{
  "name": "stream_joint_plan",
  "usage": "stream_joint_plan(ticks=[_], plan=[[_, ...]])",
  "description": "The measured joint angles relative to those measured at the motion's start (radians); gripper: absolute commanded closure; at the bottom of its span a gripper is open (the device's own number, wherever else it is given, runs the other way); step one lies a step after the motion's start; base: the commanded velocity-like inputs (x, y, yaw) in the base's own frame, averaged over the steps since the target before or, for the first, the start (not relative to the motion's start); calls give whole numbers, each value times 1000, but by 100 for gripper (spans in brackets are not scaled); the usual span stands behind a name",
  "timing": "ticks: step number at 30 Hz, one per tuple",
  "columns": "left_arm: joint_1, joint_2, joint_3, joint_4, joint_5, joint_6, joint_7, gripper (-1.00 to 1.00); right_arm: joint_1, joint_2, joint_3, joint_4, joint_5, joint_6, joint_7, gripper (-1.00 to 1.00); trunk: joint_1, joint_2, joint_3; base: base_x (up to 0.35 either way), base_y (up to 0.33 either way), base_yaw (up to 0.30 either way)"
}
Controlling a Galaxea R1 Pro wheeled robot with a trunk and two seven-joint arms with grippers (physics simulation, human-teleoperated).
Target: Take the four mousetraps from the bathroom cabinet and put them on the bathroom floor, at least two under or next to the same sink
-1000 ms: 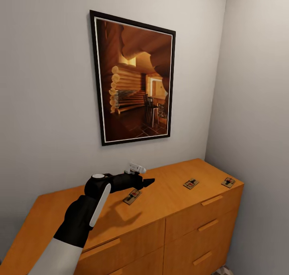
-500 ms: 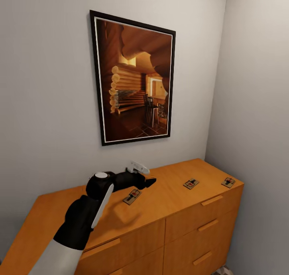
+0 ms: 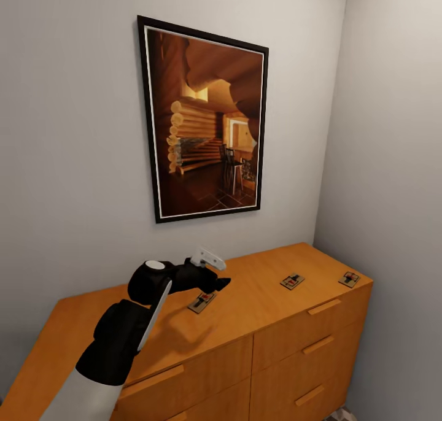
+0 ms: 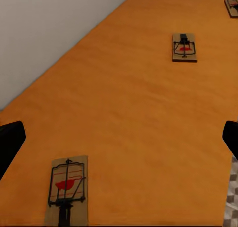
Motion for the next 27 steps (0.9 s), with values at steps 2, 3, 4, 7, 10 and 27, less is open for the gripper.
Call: stream_joint_plan(ticks=[2,3,4,7,10,27], plan=[[-1,1,0,-2,-1,5,0,-100,0,0,0,0,0,0,0,100,0,0,0,0,0,0],[-2,2,0,-4,-2,8,0,-100,0,0,0,0,0,0,0,100,0,0,0,0,0,0],[-2,3,0,-5,-2,10,0,-100,0,0,0,0,0,0,0,100,0,0,0,0,0,0],[-3,6,0,-6,-2,14,0,-100,0,1,0,0,0,0,1,100,0,0,0,0,0,0],[-3,18,2,-6,0,17,-2,-100,0,0,0,0,0,0,1,100,0,0,0,0,0,0],[-4,98,117,-2,3,20,-172,-100,0,-2,0,1,0,0,1,100,0,0,0,0,0,0]])
